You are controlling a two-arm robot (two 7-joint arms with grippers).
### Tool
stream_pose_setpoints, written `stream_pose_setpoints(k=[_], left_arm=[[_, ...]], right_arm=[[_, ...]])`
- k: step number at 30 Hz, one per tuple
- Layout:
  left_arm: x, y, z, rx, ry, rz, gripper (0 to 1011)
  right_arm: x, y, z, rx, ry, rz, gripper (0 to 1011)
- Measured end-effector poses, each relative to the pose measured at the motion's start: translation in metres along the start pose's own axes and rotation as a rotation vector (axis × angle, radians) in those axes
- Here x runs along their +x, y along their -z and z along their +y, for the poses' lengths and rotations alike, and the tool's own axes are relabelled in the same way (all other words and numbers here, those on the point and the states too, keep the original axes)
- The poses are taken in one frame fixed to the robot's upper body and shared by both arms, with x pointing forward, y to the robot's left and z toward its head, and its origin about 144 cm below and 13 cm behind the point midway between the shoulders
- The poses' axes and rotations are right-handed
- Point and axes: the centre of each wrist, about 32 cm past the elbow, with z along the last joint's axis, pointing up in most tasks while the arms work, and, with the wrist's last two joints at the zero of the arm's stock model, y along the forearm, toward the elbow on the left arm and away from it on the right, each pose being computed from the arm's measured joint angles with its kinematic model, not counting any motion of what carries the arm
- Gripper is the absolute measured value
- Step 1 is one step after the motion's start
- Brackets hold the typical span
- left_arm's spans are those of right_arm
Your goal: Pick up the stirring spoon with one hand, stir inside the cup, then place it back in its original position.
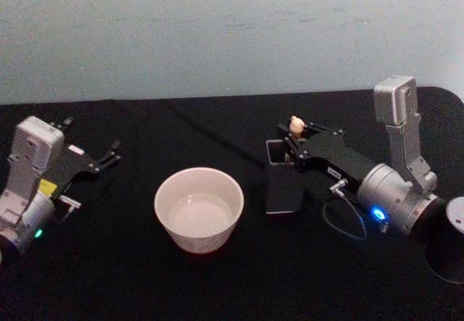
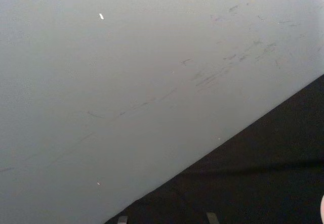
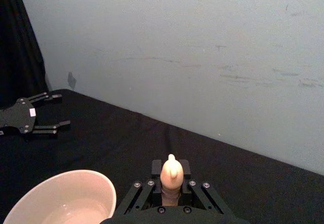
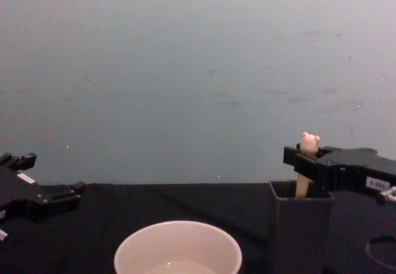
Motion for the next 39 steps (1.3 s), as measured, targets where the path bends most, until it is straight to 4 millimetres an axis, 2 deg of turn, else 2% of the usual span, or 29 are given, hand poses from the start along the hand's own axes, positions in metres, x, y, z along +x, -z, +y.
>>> stream_pose_setpoints(k=[37, 38, 39], left_arm=[[0.0, 0.0, 0.0, 0.0, 0.0, 0.0, 1001], [0.0, 0.0, 0.0, 0.0, 0.0, 0.0, 1001], [0.0, 0.0, 0.0, 0.0, 0.0, 0.0, 1001]], right_arm=[[-0.0012, 0.0102, -0.0014, -0.047, 0.03, 0.019, 210], [-0.0011, 0.0102, -0.0014, -0.047, 0.03, 0.019, 212], [-0.0011, 0.0102, -0.0014, -0.047, 0.03, 0.019, 268]])
